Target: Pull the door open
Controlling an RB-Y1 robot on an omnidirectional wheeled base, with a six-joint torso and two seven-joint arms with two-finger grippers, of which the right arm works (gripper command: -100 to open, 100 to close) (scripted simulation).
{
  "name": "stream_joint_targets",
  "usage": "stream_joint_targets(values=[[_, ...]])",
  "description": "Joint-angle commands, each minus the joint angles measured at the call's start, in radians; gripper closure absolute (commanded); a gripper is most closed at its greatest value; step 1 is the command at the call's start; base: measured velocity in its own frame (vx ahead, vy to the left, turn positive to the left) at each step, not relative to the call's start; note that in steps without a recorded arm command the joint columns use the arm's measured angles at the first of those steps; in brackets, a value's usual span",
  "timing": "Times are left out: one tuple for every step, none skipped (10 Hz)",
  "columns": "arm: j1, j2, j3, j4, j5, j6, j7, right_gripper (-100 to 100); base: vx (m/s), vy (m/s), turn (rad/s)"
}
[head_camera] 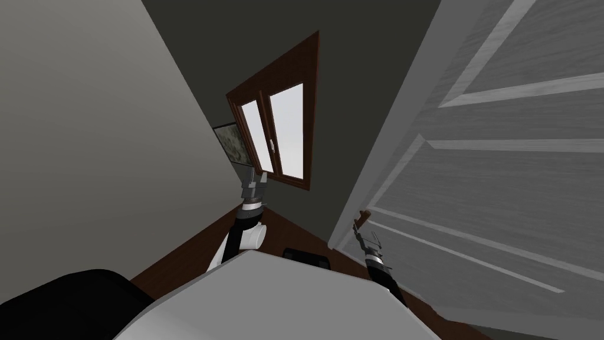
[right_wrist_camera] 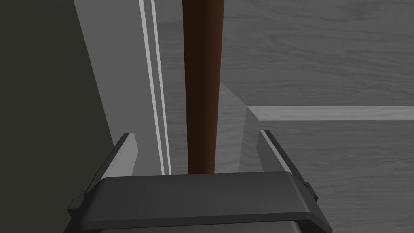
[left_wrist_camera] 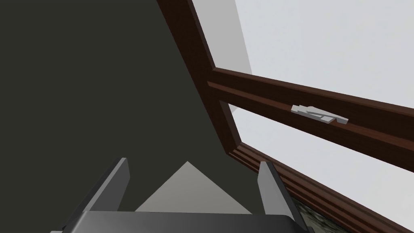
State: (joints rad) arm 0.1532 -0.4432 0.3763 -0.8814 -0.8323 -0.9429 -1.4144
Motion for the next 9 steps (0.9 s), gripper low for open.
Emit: stream_joint_targets(values=[[-0.019,0.016,-0.015,0.017,-0.005,0.009,0.012,-100,0.193,-0.13,0.108],[-0.028,0.023,-0.022,0.027,-0.007,0.012,0.016,-100,0.191,-0.131,0.072],[-0.022,0.02,-0.015,0.023,-0.004,0.007,0.011,-100,0.047,-0.037,-0.009],[-0.022,0.02,-0.015,0.023,-0.004,0.007,0.011,100,-0.029,0.024,0.018],[-0.022,0.02,-0.015,0.023,-0.004,0.007,0.011,100,-0.024,0.015,-0.023],[-0.022,0.02,-0.015,0.023,-0.004,0.007,0.011,100,-0.008,0.004,0.005],[-0.022,0.02,-0.015,0.023,-0.004,0.007,0.011,100,0.0,0.0,0.0],[-0.022,0.02,-0.015,0.023,-0.004,0.007,0.011,100,0.0,0.0,0.0],[-0.022,0.02,-0.015,0.023,-0.004,0.007,0.011,100,0.0,0.0,0.0]])
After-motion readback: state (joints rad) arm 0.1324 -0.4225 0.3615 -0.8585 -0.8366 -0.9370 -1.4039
